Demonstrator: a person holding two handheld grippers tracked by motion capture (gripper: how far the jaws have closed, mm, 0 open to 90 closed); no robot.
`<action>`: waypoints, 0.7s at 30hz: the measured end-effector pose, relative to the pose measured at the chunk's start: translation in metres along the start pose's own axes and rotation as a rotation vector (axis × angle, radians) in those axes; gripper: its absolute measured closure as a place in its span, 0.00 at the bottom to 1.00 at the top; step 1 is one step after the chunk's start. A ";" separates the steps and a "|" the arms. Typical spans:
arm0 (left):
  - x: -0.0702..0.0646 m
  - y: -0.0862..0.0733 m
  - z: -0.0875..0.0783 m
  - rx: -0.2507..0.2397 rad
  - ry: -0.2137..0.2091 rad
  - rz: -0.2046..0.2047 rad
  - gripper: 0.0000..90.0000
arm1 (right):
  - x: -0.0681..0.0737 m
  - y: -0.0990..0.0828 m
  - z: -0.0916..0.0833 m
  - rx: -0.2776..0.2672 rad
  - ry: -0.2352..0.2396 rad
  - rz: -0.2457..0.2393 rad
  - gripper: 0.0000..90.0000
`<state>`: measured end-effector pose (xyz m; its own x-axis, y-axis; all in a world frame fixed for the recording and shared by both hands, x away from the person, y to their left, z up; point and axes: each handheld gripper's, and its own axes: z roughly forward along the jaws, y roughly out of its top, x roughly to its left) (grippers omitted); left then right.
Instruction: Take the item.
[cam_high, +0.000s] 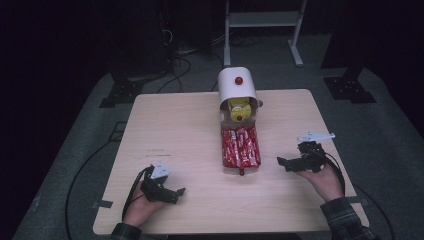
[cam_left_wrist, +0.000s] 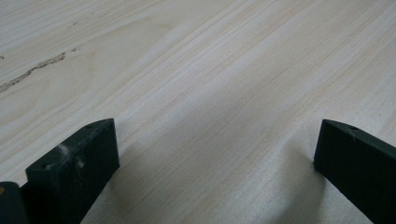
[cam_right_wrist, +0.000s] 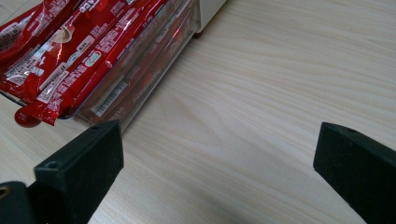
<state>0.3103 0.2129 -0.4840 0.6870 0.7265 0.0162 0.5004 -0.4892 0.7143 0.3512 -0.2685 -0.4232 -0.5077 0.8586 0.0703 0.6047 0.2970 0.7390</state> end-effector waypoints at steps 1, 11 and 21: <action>0.000 0.000 0.000 -0.001 0.000 0.000 0.00 | 0.001 0.001 0.001 0.006 0.001 -0.001 0.01; 0.000 0.000 0.000 0.000 0.000 0.001 0.00 | 0.006 0.010 0.004 0.018 0.012 -0.013 0.01; 0.000 0.000 0.000 -0.001 0.000 0.000 0.00 | 0.013 0.021 0.008 0.005 0.038 -0.040 0.08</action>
<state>0.3103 0.2129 -0.4841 0.6869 0.7266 0.0160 0.5001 -0.4886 0.7150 0.3618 -0.2477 -0.4122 -0.5542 0.8298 0.0659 0.5866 0.3331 0.7383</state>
